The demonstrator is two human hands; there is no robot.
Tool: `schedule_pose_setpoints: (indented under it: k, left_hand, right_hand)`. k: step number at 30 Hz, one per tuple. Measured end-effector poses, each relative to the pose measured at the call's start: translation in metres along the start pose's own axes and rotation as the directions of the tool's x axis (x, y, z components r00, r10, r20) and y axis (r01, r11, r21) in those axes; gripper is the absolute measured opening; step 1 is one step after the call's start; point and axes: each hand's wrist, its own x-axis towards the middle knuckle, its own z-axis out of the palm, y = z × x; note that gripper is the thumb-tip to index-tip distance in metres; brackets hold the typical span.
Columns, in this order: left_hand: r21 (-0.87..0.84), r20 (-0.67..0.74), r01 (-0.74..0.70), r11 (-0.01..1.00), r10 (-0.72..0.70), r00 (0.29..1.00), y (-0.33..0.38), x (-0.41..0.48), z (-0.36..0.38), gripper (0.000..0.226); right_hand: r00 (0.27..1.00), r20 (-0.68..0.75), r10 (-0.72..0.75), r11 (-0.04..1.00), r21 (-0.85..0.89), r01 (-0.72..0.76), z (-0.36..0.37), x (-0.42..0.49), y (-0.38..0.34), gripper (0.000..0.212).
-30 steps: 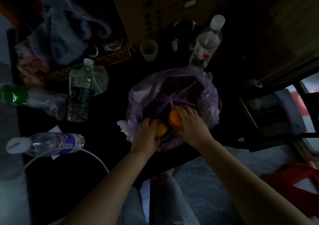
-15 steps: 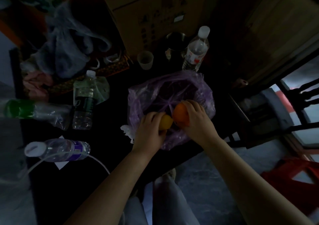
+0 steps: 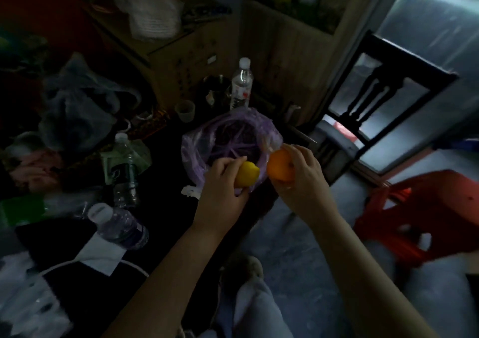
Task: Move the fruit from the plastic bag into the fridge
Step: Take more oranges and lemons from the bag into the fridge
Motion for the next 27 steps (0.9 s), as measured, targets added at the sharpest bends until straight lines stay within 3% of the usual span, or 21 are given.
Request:
schedule_pose_setpoints:
  k: [13,21,27]
  left_hand:
    - [-0.125,0.151,-0.315,0.941,0.332,0.931,0.110,-0.094,-0.026,0.061]
    - [-0.245,0.234,-0.479,0.843,0.531,0.815,0.178,-0.153,-0.012,0.060]
    - [-0.350,0.336,-0.551,0.758,0.651,0.681,0.241,-0.224,0.010,0.060]
  right_hand:
    - [0.936,-0.314,0.156,0.976,-0.096,-0.195,-0.104,-0.195,-0.053,0.075]
    - [0.848,-0.461,0.260,0.923,-0.140,-0.359,-0.152,-0.305,-0.061,0.078]
    - [0.759,-0.542,0.361,0.858,-0.126,-0.499,-0.188,-0.412,-0.065,0.080]
